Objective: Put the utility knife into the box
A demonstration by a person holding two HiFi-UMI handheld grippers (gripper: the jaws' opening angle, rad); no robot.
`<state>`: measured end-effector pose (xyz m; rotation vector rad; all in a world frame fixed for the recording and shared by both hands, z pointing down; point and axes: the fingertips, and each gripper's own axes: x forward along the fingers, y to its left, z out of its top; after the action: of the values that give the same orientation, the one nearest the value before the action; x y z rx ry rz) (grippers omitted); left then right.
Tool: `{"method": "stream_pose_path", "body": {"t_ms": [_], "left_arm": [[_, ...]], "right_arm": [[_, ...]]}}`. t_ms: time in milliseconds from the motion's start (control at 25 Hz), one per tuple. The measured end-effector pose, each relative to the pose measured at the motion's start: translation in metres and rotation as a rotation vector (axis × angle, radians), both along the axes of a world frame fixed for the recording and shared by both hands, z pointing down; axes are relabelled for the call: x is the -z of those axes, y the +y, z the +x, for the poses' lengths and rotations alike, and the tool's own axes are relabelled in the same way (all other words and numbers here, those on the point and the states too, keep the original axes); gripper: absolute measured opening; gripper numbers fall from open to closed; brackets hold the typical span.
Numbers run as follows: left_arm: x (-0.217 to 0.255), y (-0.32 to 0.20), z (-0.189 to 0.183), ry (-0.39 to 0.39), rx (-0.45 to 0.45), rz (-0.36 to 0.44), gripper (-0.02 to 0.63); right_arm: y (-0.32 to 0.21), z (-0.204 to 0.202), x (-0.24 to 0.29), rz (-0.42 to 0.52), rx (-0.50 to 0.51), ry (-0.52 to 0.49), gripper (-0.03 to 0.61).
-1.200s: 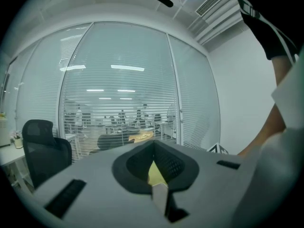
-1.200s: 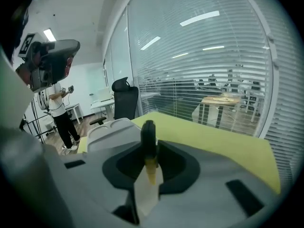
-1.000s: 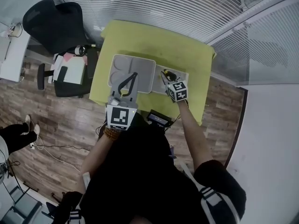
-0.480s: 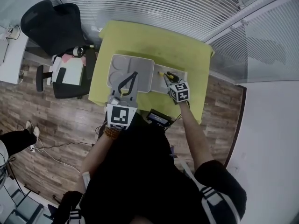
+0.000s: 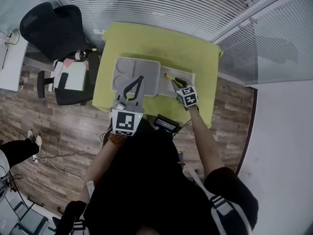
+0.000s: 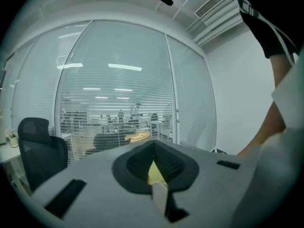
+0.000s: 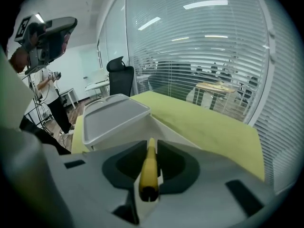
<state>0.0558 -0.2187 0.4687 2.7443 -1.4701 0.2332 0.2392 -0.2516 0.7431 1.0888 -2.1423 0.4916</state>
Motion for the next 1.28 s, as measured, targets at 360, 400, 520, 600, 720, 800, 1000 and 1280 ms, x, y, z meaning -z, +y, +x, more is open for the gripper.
{"method": "stream_pose_path", "body": {"t_ms": [360, 400, 520, 600, 720, 800, 1000, 1280], "left_arm": [[-0.003, 0.002, -0.002, -0.001, 0.005, -0.002, 0.011], [-0.003, 0.002, -0.003, 0.000, 0.007, -0.002, 0.011], [-0.003, 0.003, -0.004, 0.000, 0.013, -0.002, 0.011], [-0.003, 0.003, -0.004, 0.000, 0.015, -0.001, 0.011], [-0.005, 0.005, -0.004, -0.002, 0.017, -0.003, 0.011], [-0.006, 0.004, -0.005, -0.005, 0.019, -0.005, 0.012], [-0.004, 0.005, -0.004, -0.005, 0.021, -0.004, 0.011], [-0.005, 0.005, 0.000, -0.006, 0.012, -0.004, 0.011]], "right_arm": [[0.004, 0.005, -0.019, -0.054, 0.033, 0.100, 0.067], [0.005, 0.005, -0.021, -0.062, 0.032, 0.108, 0.067], [0.006, 0.007, -0.028, -0.083, 0.031, 0.122, 0.067], [0.005, 0.008, -0.031, -0.095, 0.029, 0.128, 0.067], [0.005, 0.009, -0.038, -0.115, 0.023, 0.135, 0.067], [0.005, 0.010, -0.044, -0.132, 0.017, 0.135, 0.067], [0.007, 0.012, -0.051, -0.159, -0.005, 0.123, 0.067], [0.007, 0.010, -0.058, -0.170, -0.027, 0.121, 0.067]]}}
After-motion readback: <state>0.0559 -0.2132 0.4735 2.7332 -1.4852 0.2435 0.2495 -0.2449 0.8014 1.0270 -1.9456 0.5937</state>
